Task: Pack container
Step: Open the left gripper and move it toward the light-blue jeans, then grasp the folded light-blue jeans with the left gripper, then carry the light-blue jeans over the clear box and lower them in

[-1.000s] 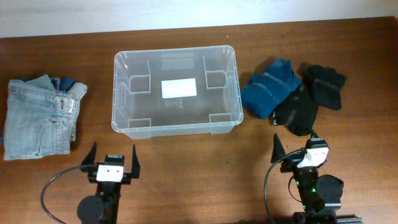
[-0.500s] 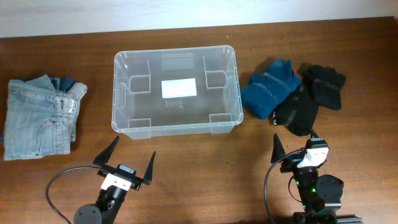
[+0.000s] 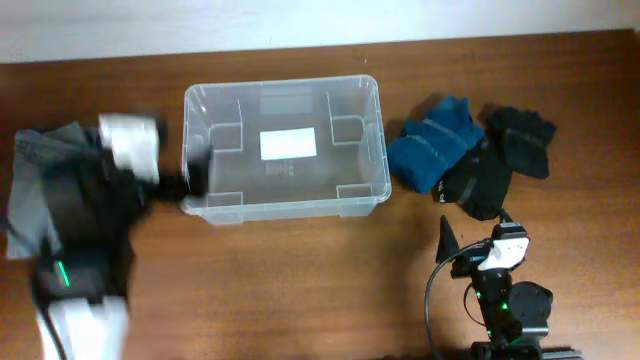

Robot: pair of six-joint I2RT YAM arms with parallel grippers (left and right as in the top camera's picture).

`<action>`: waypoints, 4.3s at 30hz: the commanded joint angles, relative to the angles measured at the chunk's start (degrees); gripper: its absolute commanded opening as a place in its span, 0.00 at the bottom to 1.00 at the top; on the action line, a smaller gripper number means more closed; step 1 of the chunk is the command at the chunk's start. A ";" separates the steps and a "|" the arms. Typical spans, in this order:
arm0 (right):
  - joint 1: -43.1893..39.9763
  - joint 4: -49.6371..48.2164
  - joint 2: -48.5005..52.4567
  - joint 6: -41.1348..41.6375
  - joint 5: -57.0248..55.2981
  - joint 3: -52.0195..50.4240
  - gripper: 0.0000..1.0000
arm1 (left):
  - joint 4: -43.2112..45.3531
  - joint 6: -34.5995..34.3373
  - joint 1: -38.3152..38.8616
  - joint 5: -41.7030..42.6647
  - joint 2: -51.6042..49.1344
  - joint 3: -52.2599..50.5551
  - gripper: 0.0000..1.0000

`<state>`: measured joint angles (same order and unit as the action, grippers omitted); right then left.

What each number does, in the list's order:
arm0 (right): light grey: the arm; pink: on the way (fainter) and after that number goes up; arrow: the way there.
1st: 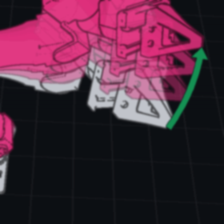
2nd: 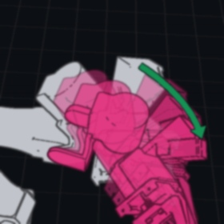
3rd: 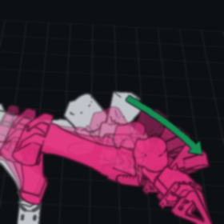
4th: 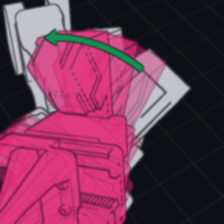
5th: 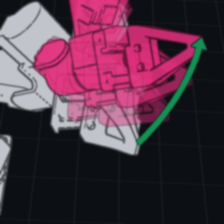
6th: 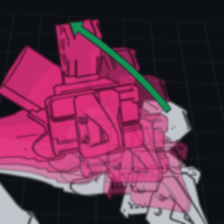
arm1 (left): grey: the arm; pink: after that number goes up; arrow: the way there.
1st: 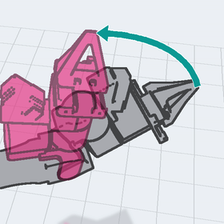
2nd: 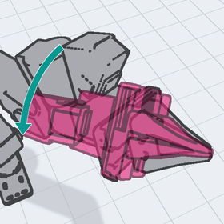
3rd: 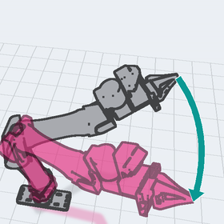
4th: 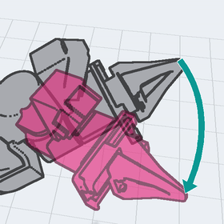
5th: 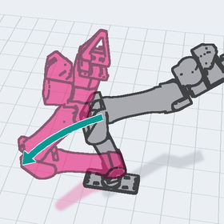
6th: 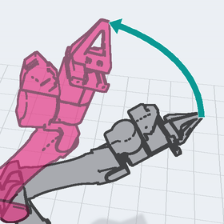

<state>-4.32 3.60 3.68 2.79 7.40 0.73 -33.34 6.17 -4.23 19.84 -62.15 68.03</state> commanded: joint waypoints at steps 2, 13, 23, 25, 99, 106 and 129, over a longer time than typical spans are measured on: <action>-0.31 0.13 -0.42 0.02 -0.33 -0.42 0.98 | -18.86 -0.11 0.04 -2.47 -23.15 29.20 0.99; -0.31 0.13 -0.42 0.02 -0.33 -0.42 0.98 | -23.08 0.07 -14.75 -7.37 -36.00 41.31 0.99; -0.31 0.11 -0.42 0.02 -0.33 -0.42 0.98 | -18.01 5.73 -35.06 0.20 -44.65 41.29 0.99; -0.31 0.13 -0.42 0.02 -0.33 -0.42 0.98 | -17.86 7.89 -37.42 2.97 -47.60 41.31 0.99; -0.31 0.11 -0.42 0.02 -0.33 -0.42 0.98 | -51.95 -51.71 13.14 -12.98 -50.66 79.97 0.01; -0.31 0.13 -0.42 0.02 -0.33 -0.42 0.98 | -51.04 -55.76 18.78 -21.33 -51.98 79.69 0.01; -0.31 0.13 -0.42 0.02 -0.33 -0.42 0.99 | -45.62 -53.88 18.82 -22.23 -61.59 71.36 0.99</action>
<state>-4.32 3.60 3.68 2.79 7.38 0.71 -78.74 -49.30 14.61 -1.96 -124.64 138.63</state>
